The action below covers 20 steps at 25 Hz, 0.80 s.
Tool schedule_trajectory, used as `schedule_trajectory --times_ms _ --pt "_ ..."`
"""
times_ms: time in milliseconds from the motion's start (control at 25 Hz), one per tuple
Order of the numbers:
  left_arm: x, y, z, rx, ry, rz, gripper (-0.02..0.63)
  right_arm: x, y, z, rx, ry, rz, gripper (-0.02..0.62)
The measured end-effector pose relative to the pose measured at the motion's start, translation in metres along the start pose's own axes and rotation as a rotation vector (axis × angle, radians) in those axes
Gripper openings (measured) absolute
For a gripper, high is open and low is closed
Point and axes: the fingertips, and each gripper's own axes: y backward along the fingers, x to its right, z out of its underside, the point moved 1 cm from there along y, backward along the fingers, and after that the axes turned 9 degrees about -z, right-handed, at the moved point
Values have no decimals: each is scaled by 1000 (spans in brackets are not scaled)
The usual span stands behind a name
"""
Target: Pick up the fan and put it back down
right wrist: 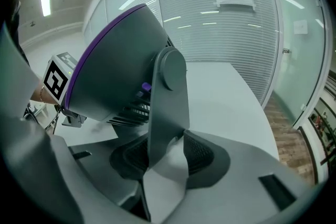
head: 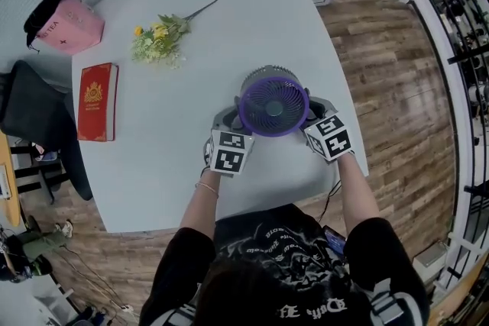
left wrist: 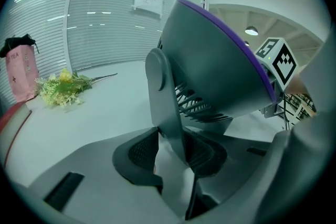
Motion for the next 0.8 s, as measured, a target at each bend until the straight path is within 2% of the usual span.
schedule_trajectory --times_ms 520,800 --pt "-2 -6 -2 15 -2 -5 140 6 -7 1 -6 18 13 173" --pt "-3 -7 1 28 -33 -4 144 3 -9 4 18 20 16 183"
